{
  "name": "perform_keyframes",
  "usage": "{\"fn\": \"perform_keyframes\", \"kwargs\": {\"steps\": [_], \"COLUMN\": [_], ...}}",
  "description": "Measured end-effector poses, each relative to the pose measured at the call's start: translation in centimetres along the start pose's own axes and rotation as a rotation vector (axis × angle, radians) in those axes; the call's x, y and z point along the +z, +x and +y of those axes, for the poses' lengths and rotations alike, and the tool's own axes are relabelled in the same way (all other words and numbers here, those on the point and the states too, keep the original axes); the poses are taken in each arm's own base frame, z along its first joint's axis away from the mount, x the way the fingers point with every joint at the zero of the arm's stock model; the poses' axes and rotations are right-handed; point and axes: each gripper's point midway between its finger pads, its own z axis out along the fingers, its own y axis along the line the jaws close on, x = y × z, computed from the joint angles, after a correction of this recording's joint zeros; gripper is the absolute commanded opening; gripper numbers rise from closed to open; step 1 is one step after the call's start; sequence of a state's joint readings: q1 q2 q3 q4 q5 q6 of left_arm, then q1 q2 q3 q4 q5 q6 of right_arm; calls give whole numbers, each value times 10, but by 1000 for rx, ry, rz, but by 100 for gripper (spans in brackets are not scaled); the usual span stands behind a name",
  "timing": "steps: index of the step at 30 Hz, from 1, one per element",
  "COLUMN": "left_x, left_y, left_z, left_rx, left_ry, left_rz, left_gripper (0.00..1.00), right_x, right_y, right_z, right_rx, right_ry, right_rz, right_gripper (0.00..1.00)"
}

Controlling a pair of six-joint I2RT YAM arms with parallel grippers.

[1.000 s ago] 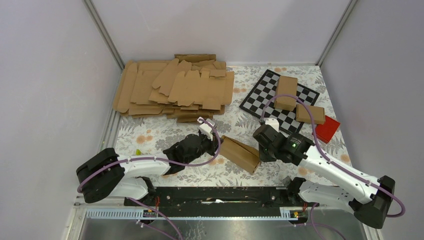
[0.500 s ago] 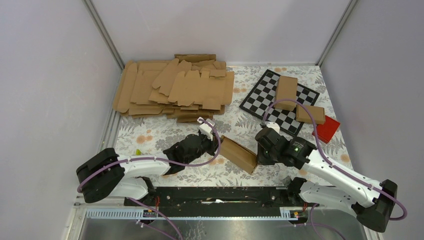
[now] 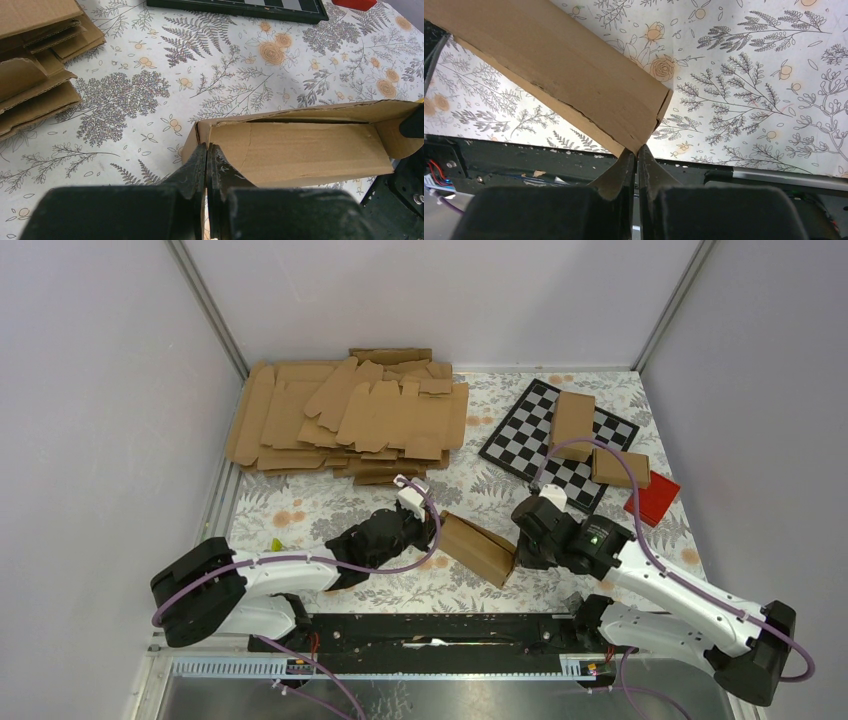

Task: Fold the paper box

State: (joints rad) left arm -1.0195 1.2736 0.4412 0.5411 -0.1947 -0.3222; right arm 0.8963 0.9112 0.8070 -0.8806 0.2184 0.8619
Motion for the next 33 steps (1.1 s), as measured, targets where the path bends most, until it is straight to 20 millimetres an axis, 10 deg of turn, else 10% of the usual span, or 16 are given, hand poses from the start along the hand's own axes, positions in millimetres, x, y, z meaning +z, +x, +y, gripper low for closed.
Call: {"fn": "perform_keyframes", "kwargs": {"steps": [33], "left_x": [-1], "left_y": [-1], "left_z": [10], "left_rx": [7], "left_ry": [-68], "left_rz": [-14], "left_gripper": [0], "right_x": [14], "right_y": [-2], "right_z": [9], "right_rx": [211], "right_ry": [-12], "right_rz": [-29], "right_gripper": [0]}}
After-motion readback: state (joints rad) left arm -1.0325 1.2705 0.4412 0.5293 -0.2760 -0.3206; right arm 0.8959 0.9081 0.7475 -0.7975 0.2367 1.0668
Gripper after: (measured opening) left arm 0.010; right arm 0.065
